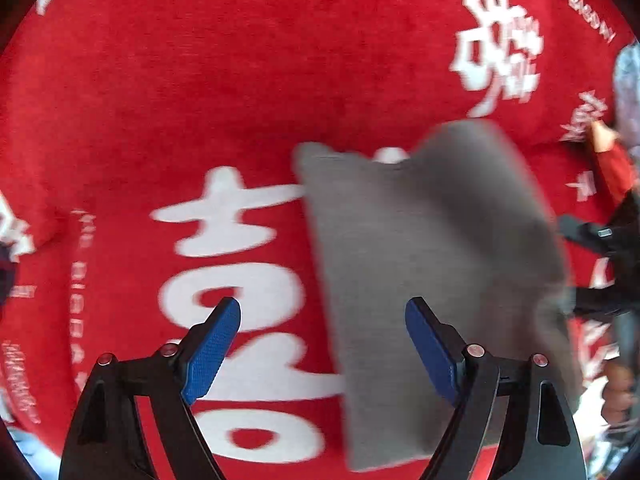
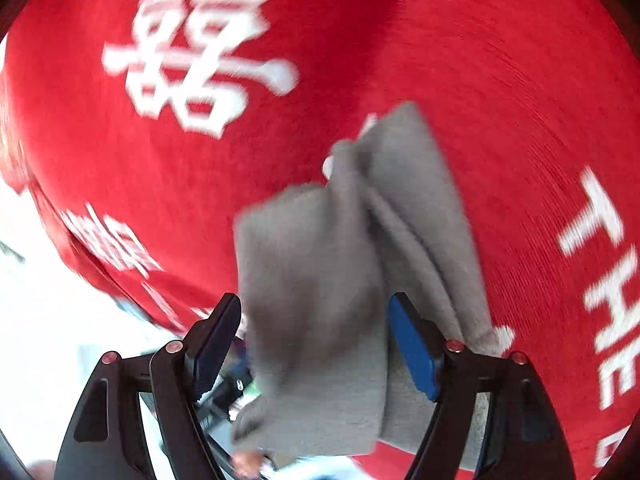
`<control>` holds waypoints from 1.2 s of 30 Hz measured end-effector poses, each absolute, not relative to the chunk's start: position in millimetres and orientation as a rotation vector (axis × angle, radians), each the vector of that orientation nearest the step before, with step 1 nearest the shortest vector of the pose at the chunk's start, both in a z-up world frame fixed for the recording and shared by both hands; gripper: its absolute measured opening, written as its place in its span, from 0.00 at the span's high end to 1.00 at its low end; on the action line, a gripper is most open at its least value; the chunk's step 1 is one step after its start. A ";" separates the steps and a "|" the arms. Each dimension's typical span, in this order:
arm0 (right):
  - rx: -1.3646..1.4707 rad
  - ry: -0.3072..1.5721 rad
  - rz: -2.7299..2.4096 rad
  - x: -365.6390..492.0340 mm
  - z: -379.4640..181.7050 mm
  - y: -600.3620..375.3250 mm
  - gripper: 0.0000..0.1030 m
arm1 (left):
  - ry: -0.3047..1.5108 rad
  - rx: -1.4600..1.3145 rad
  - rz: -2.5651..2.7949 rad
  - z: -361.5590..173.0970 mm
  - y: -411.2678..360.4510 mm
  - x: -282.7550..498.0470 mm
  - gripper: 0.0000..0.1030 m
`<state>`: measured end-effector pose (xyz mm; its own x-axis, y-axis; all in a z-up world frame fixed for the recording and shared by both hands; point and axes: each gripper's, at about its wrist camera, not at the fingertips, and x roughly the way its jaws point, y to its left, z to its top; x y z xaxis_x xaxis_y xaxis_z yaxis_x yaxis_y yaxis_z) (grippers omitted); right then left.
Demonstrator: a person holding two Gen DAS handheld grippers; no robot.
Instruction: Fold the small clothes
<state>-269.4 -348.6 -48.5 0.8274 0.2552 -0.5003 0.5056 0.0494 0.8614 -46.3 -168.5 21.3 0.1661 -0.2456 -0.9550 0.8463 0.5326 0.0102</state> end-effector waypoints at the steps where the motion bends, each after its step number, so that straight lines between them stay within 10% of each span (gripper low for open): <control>1: 1.494 0.683 -0.212 -261.6 -43.6 -349.0 0.22 | 1.119 0.669 -0.832 19.0 -166.9 -45.6 0.17; 7: 1.332 0.908 -0.280 -229.3 -44.8 -350.5 0.22 | 1.185 0.564 -0.835 7.3 -167.5 -36.2 0.17; 11: 1.323 0.917 -0.344 -236.5 -45.7 -352.8 0.83 | 1.200 0.542 -0.823 3.5 -173.7 -33.7 0.17; 18: 1.213 0.966 -0.380 -232.7 -40.2 -364.5 0.83 | 1.233 0.572 -0.856 -3.8 -173.7 -37.4 0.17; 22: 1.220 0.999 -0.504 -253.5 -50.0 -367.0 0.53 | 1.262 0.626 -0.832 -20.9 -169.1 -40.4 0.17; 33: 1.065 1.073 -0.380 -273.8 6.7 -299.6 0.53 | 1.268 0.668 -0.947 1.0 -142.3 -65.7 0.17; 34: 1.055 1.084 -0.371 -272.5 6.7 -293.4 0.55 | 1.272 0.676 -0.954 -0.1 -139.5 -70.2 0.17; 36: 1.009 1.124 -0.374 -269.4 4.3 -279.6 0.94 | 1.284 0.699 -0.938 -7.5 -133.9 -78.3 0.17</control>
